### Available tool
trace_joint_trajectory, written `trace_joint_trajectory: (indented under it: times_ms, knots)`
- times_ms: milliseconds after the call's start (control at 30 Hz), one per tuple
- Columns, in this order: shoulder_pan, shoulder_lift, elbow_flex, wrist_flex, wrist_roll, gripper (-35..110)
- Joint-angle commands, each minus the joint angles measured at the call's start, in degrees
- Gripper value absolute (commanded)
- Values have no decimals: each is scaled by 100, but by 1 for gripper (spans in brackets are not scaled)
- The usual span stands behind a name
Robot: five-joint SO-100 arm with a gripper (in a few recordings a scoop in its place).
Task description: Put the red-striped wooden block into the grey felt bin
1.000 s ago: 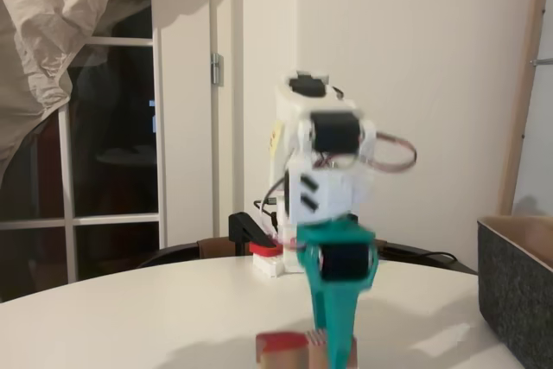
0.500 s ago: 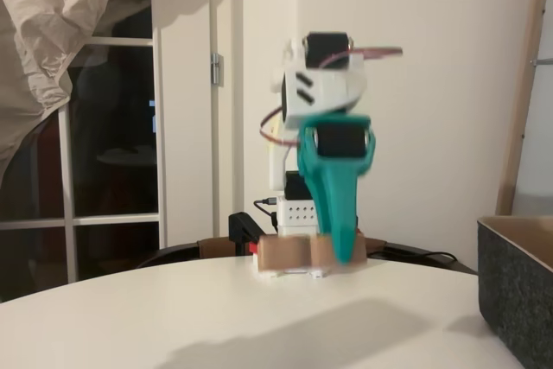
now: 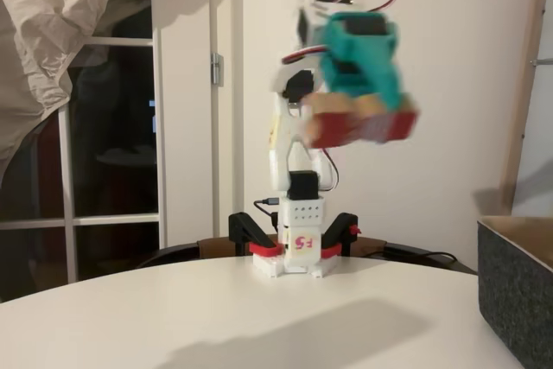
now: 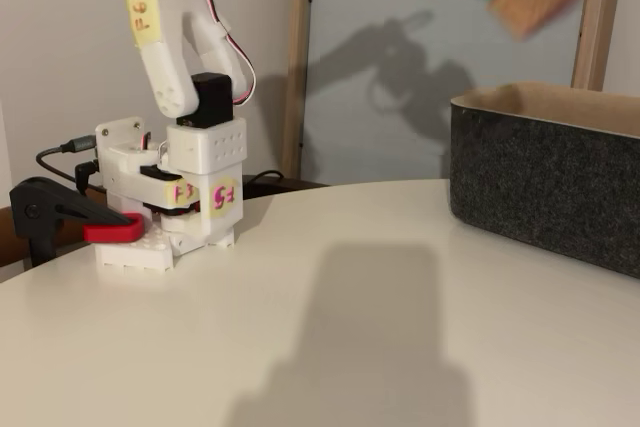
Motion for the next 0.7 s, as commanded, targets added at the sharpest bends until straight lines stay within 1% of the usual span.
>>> trace_joint_trajectory:
  times_ms: [0,167,367,533,667]
  knots:
    - [-747,369,-158,-44,-202,5]
    - [-1916,272,-149,-79,-659,4]
    - [-3173,0,-149,-123,-1564,5]
    - [-3841,-527,-158,-527,-2285,5]
    - [-4104,-1195,-176,-1020,-2856,5]
